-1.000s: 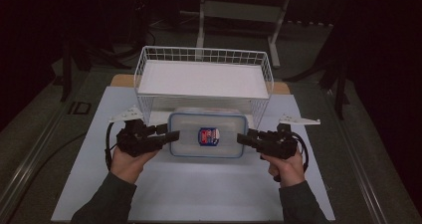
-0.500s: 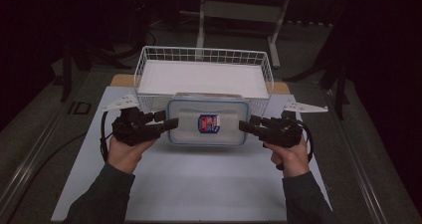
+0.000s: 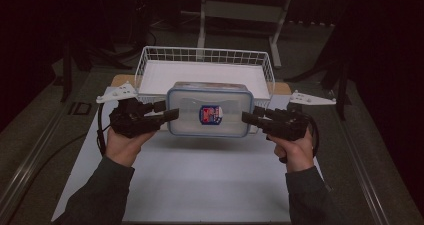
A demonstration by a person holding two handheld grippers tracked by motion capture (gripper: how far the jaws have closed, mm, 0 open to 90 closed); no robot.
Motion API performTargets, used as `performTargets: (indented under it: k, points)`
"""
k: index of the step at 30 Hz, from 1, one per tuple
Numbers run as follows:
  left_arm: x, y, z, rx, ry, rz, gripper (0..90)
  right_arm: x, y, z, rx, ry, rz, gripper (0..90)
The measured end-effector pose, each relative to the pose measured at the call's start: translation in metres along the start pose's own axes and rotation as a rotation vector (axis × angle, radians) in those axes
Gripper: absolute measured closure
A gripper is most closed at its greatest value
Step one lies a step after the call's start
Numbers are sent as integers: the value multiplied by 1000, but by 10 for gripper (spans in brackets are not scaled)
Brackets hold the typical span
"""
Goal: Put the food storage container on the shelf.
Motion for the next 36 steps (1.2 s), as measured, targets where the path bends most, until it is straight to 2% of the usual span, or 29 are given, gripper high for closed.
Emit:
performTargets:
  k: [11,18,21,33,36]
  points:
    - [-20,-5,0,-6,43,-23,513,-21,1,-4,0,32,36,517]
    - [-32,-5,-2,-14,63,-57,514,-34,3,-4,4,55,67,512]
    - [-37,-9,-5,-15,78,-70,513,-38,4,-6,12,60,75,510]
    - [-45,-22,-12,-27,85,-74,513,-48,14,-17,25,63,84,503]
    - [-45,-29,-17,-27,84,-57,512,-51,21,-22,28,58,73,501]
Point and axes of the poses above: each handheld gripper's, and its own axes: z roughly backward along the jaws, x roughly out of its underside, y roughly to its right, the point moved 1 cm from there along -z, roughly forward along the jaws, and after that the axes turned 3 degrees about y, right-handed, at the moved point
